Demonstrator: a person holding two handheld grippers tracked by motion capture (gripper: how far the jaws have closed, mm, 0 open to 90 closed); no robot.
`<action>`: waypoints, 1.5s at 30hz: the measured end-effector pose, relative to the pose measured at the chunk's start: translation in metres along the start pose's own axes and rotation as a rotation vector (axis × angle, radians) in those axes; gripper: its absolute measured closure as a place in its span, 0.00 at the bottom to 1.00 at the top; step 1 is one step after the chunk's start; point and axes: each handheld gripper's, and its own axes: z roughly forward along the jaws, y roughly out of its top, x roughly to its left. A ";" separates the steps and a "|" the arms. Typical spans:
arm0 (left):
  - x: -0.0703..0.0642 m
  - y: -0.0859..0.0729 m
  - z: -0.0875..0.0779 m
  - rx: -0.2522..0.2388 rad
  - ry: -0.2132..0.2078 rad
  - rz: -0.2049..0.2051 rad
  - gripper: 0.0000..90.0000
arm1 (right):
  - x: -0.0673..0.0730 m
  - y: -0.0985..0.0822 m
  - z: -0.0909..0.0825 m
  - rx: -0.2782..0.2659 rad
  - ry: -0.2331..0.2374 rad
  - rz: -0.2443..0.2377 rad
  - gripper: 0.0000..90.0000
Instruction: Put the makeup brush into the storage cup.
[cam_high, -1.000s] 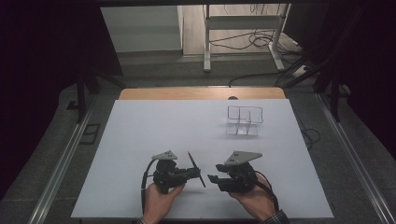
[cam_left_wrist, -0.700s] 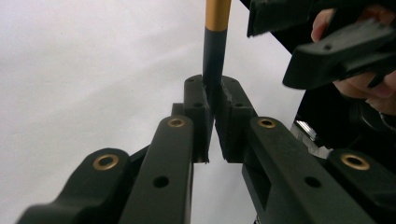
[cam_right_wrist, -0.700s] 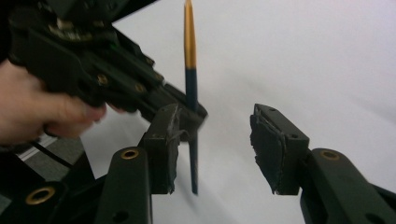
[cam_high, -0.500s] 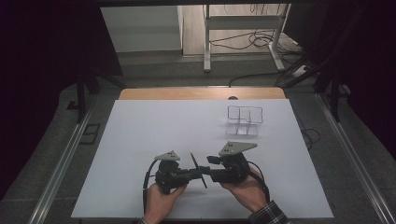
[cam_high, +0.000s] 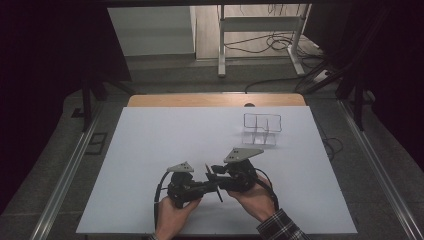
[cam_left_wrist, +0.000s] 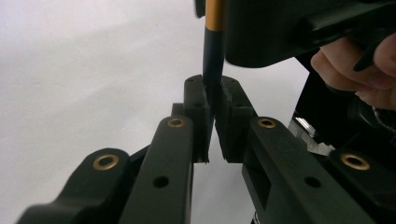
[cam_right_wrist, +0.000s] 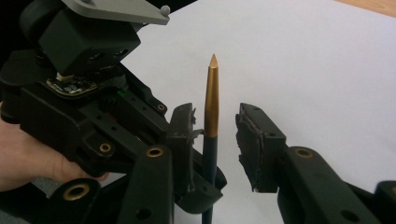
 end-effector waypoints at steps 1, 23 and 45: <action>0.000 0.000 0.000 0.000 -0.001 0.000 0.93 | 0.000 0.000 0.001 0.001 -0.001 -0.003 0.76; -0.001 0.001 -0.001 -0.017 0.030 0.031 0.76 | -0.002 0.001 0.003 -0.004 0.004 -0.013 0.93; -0.009 -0.002 -0.017 -0.024 0.184 0.165 0.41 | -0.017 0.008 -0.013 -0.045 -0.037 -0.028 0.92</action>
